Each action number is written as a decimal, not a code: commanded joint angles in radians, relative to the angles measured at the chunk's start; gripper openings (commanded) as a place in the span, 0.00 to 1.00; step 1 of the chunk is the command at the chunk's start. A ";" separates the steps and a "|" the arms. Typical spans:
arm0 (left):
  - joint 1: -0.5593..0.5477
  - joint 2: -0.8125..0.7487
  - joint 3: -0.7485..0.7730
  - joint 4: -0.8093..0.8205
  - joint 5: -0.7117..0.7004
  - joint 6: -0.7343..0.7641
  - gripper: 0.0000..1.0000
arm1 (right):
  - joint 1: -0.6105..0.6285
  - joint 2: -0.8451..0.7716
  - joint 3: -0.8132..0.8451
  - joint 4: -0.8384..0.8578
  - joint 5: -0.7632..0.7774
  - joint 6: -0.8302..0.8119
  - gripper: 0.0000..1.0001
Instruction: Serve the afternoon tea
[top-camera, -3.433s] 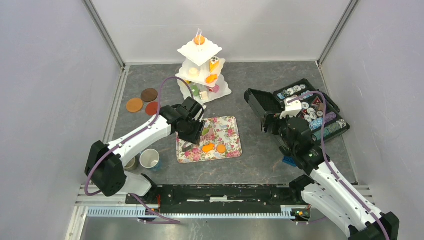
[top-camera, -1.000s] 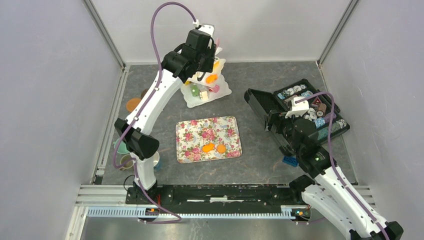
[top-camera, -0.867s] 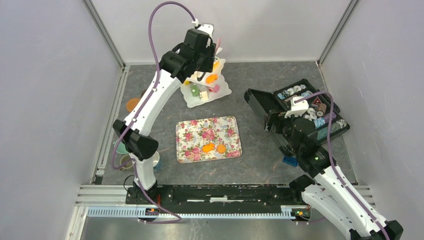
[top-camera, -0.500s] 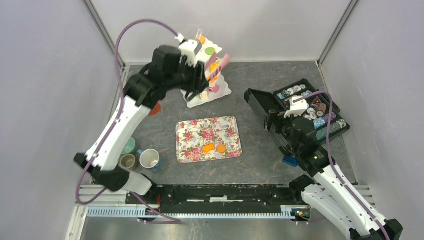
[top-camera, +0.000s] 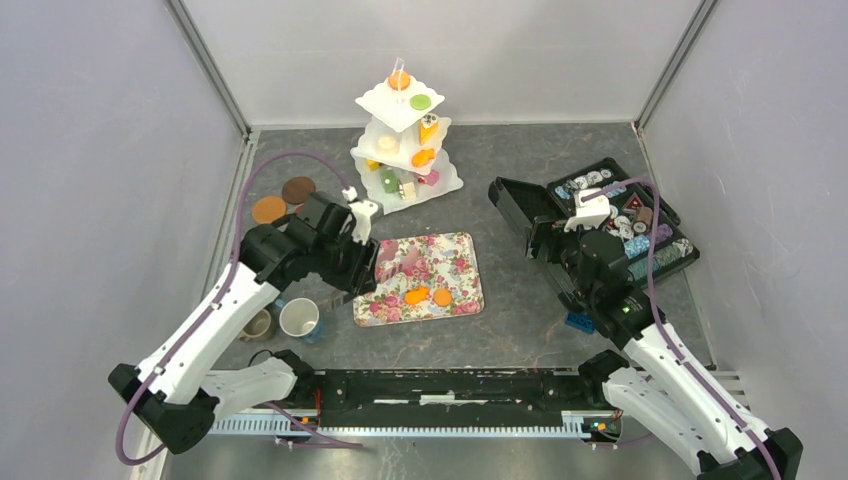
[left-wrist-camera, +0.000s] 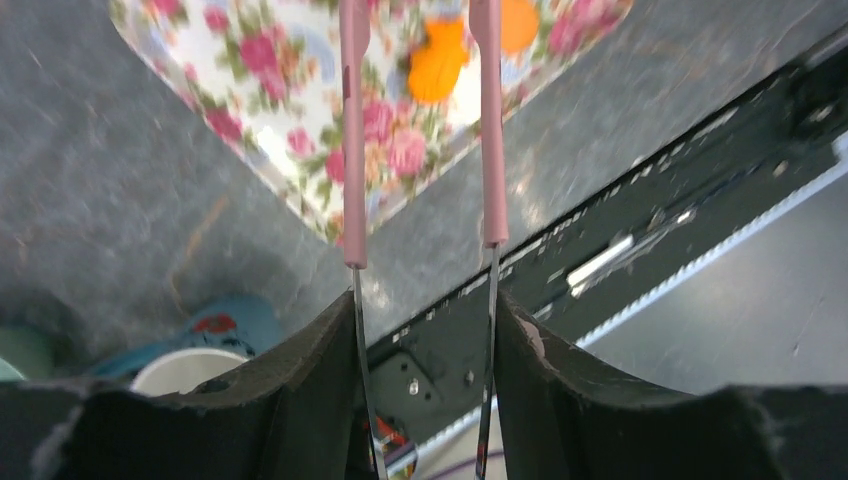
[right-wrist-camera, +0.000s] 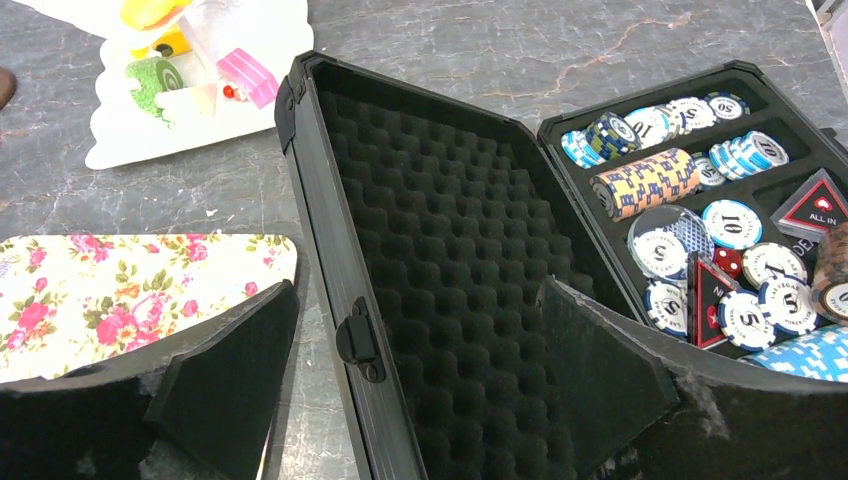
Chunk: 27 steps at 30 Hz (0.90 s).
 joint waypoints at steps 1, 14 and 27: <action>-0.009 -0.005 -0.089 -0.079 0.057 -0.032 0.54 | 0.004 0.004 0.006 0.055 0.013 0.001 0.98; -0.177 0.151 -0.131 -0.022 -0.102 -0.093 0.57 | 0.004 -0.022 -0.017 0.059 0.007 0.011 0.98; -0.218 0.258 -0.127 0.047 -0.138 -0.057 0.61 | 0.004 -0.012 -0.014 0.057 0.001 0.003 0.98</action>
